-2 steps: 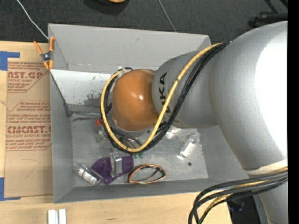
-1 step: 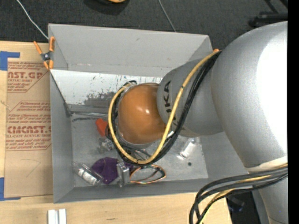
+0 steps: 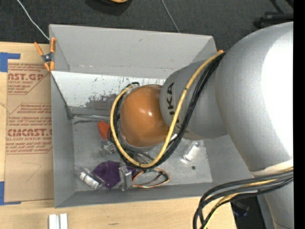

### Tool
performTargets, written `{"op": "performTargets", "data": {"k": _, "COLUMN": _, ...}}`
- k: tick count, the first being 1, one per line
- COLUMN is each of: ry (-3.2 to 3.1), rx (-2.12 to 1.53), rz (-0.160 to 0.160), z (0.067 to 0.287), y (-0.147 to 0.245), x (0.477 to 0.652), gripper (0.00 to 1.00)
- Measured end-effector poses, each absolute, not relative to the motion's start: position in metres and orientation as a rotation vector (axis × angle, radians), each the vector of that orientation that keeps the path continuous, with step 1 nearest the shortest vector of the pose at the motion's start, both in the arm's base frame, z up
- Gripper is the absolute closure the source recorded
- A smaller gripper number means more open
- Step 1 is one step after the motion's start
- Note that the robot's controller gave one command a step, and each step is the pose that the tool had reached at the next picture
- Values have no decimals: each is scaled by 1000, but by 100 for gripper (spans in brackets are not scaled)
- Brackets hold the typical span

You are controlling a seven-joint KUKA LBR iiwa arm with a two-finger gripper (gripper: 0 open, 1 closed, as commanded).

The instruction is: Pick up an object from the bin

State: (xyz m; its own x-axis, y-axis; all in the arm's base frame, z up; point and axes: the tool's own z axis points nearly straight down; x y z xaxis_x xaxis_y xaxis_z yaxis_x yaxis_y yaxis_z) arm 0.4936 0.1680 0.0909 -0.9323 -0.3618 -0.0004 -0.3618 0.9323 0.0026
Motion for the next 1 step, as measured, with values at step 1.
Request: {"op": "performTargets", "data": {"k": 1, "ry": -2974, "rx": 1044, "rz": -5, "z": 73, "y": 167, "x": 491, "gripper": 0}}
